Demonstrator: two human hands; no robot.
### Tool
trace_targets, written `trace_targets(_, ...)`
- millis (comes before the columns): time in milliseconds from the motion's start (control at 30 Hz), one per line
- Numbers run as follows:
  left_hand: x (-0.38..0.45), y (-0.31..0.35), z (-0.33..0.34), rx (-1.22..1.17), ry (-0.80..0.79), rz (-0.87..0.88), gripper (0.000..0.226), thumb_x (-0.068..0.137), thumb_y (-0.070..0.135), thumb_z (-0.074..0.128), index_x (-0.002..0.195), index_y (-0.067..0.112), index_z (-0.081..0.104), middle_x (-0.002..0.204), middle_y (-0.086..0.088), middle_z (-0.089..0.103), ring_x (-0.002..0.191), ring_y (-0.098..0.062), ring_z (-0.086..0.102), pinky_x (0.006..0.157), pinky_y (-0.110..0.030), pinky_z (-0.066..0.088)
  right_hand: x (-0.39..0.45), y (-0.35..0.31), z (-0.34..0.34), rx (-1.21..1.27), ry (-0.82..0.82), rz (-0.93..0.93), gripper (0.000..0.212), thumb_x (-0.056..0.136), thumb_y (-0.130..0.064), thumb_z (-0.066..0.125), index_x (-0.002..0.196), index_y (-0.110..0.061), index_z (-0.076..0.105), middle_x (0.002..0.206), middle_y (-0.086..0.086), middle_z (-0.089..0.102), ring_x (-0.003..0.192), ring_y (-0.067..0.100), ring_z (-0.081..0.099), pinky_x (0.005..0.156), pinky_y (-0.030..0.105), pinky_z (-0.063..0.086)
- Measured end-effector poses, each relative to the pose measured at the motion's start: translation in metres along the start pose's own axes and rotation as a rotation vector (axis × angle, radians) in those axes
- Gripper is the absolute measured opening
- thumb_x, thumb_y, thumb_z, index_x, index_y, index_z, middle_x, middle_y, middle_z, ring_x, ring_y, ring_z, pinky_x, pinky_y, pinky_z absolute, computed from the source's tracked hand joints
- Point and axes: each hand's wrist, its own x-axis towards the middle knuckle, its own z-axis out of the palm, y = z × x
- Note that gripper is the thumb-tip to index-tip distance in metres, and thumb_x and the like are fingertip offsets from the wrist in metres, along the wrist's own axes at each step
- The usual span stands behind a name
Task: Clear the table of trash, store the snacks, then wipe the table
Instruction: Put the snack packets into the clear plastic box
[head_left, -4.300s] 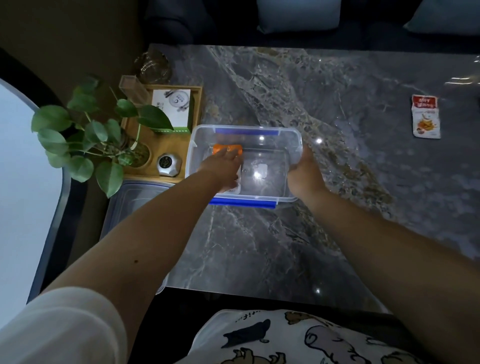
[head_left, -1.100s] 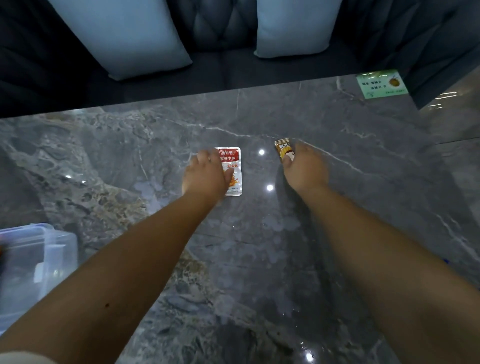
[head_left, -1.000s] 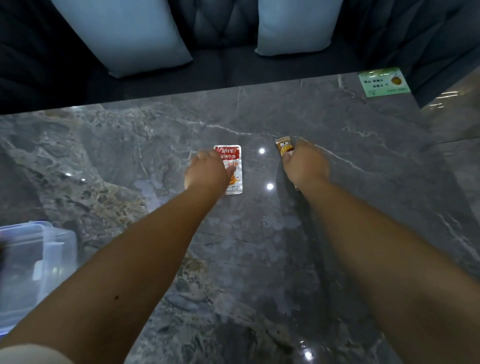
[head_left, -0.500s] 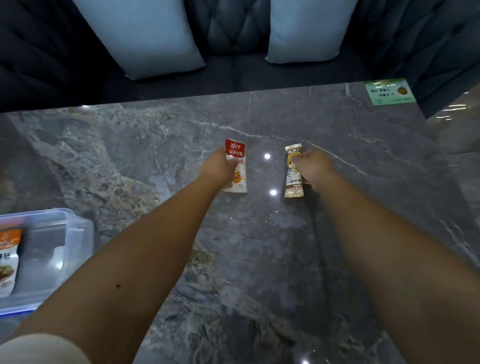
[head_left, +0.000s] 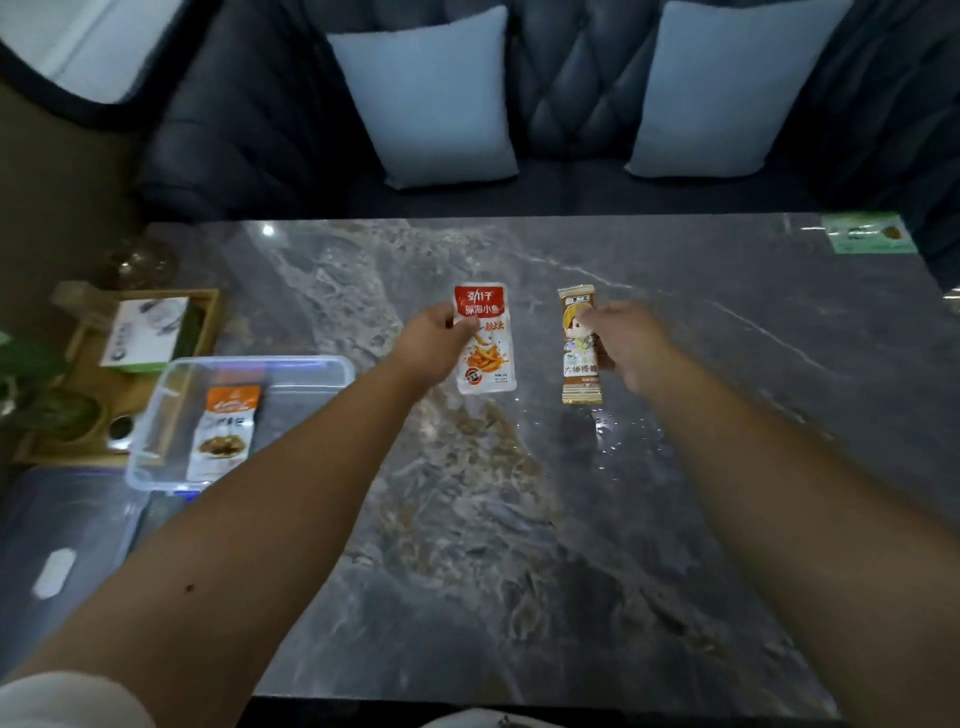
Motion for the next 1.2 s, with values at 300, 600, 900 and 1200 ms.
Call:
trace_targets(300,-0.046,-0.085,-0.148,0.090,0.077,-0.073,0.016,0.091,0.024,0.061,0.101,0.013,0.066,0.098,-0.009,0.073,0.082,-0.020,0.070,0.076,-0.037,0.056,-0.063,0.015,0.160,-0.067,-0.080,0.045,0.014,0.089,-0.020,0.062,0.077,-0.013,0.063,0.072,0.007,0.069,0.056,0.018,0.066,0.058,0.029,0.055)
trace_targets(600,-0.044,-0.144,-0.241,0.192,0.072,-0.116,0.024,0.093,0.029,0.059,0.109,0.014,0.066,0.101,-0.004,0.071,0.082,-0.015,0.068,0.073,-0.033,0.055,-0.096,0.014,0.270,-0.030,-0.121,0.046,0.009,0.093,-0.006,0.055,0.091,-0.007,0.064,0.096,0.017,0.069,0.079,0.027,0.067,0.074,0.042,0.059)
trace_targets(900,-0.025,-0.182,-0.235,0.182,-0.062,-0.174,0.015,0.091,0.023,0.063,0.105,0.017,0.065,0.104,-0.006,0.071,0.078,-0.012,0.067,0.062,-0.027,0.052,-0.090,0.021,0.303,-0.184,-0.124,0.064,0.014,0.092,-0.010,0.059,0.080,-0.016,0.063,0.095,0.013,0.072,0.083,0.024,0.071,0.071,0.036,0.059)
trace_targets(1200,-0.011,-0.205,-0.221,0.547,-0.043,-0.108,0.024,0.089,0.031,0.064,0.111,0.020,0.064,0.107,-0.006,0.071,0.093,-0.024,0.068,0.085,-0.043,0.055,-0.085,0.026,0.307,-0.297,-0.114,0.009,0.011,0.091,-0.011,0.059,0.083,-0.016,0.064,0.092,0.010,0.072,0.080,0.022,0.071,0.073,0.035,0.059)
